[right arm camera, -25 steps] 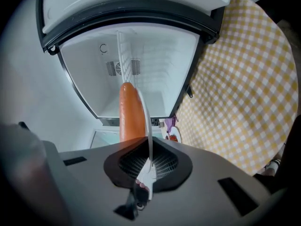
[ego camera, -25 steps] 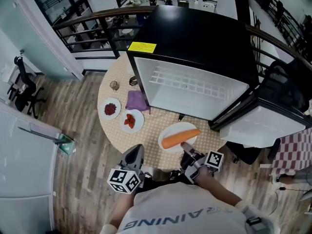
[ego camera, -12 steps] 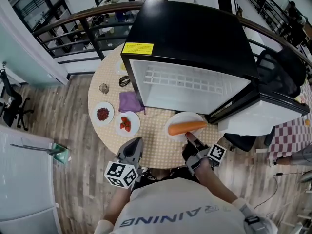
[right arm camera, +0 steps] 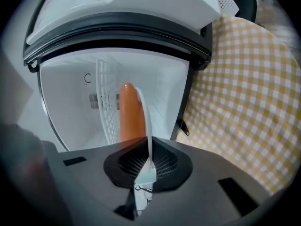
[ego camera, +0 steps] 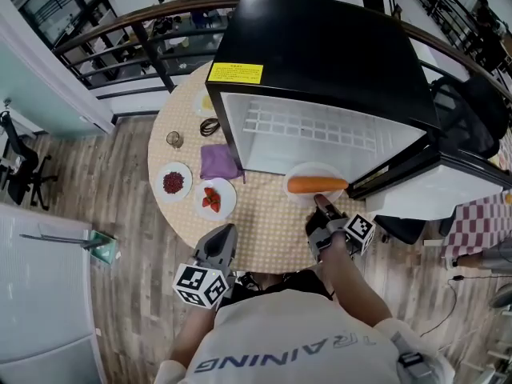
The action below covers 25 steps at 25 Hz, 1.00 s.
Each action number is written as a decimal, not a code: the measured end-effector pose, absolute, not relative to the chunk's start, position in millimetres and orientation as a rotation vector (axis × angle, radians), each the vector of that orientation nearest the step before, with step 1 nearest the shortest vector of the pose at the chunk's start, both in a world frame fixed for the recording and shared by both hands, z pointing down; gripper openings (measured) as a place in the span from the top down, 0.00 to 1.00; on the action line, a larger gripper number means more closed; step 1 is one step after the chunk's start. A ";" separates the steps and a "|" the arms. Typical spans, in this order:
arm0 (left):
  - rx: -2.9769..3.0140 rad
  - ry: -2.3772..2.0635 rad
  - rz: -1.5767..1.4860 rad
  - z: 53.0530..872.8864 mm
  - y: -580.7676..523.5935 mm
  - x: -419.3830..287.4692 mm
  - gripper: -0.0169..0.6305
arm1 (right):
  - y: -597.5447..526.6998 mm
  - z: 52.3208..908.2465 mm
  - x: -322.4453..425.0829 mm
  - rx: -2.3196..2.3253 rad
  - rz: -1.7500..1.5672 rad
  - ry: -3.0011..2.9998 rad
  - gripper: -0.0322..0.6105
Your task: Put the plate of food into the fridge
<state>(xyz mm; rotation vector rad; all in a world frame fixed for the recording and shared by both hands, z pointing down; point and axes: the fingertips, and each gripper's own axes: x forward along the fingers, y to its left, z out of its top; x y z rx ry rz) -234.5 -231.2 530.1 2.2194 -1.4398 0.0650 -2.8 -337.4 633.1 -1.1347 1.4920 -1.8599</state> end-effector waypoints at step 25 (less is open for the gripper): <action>2.160 -1.464 0.102 542.3 -237.0 -235.7 0.96 | -452.9 687.7 2.5 -1.300 -1.786 1.233 0.90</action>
